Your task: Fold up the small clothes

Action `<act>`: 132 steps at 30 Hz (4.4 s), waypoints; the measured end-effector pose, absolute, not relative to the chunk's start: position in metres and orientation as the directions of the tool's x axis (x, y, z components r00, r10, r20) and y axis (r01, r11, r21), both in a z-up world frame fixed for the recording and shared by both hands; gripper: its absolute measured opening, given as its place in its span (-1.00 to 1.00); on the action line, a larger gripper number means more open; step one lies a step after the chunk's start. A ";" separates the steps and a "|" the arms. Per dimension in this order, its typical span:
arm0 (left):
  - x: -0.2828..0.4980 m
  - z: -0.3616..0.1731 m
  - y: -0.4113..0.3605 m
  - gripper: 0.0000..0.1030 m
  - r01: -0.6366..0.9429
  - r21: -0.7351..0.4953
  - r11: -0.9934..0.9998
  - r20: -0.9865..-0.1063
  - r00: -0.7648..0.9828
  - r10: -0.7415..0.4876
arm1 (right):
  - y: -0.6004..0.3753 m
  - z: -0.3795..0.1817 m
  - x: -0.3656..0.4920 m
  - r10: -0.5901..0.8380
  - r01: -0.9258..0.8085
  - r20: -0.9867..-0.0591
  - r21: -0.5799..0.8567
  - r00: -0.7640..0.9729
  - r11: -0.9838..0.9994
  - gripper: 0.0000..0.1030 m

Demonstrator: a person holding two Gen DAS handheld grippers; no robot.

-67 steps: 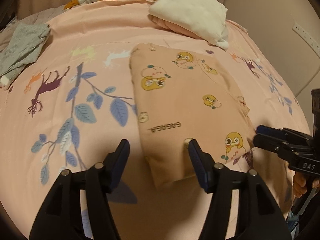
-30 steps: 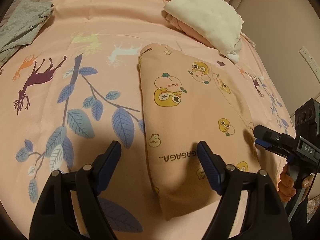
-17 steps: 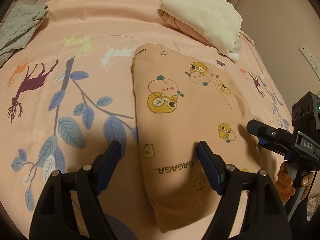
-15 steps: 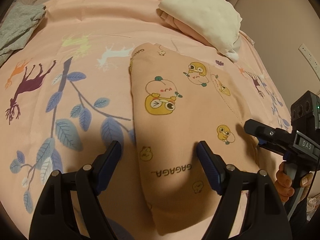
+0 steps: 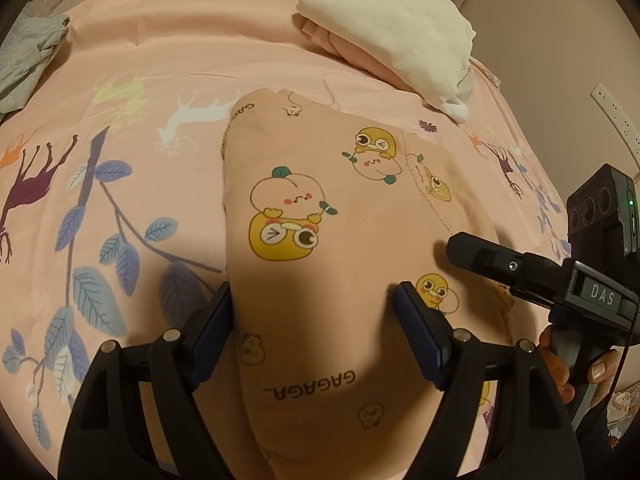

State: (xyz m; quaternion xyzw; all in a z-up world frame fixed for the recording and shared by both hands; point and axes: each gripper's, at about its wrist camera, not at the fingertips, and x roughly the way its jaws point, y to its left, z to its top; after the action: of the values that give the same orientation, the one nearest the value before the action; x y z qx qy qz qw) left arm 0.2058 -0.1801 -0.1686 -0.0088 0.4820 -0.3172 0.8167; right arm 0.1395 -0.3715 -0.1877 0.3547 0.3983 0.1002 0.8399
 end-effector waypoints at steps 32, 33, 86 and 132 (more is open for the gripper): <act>0.186 -0.135 -0.167 -0.57 0.523 -0.279 0.806 -0.734 0.425 -0.530 | -0.319 -0.137 0.130 0.355 -0.017 -0.564 0.517 0.745 0.856 -0.48; 0.182 -0.131 -0.164 -0.57 0.527 -0.276 0.803 -0.729 0.430 -0.533 | -0.318 -0.135 0.127 0.357 -0.019 -0.560 0.519 0.748 0.855 -0.48; 0.060 -0.058 -0.036 -0.56 0.443 -0.205 0.873 -0.628 0.624 -0.464 | -0.212 -0.055 0.059 0.471 -0.244 -0.472 0.464 0.746 0.852 -0.48; 0.104 -0.088 -0.015 -0.56 0.364 -0.214 0.907 -0.678 0.613 -0.406 | -0.178 -0.071 0.106 0.503 -0.267 -0.542 0.456 0.673 0.849 -0.48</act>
State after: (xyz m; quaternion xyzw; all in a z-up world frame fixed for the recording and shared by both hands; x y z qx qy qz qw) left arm 0.1037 -0.0155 -0.0884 -0.0275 0.3841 -0.2143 0.8976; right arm 0.1056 -0.1778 -0.0712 0.1721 0.3431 0.2145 0.8981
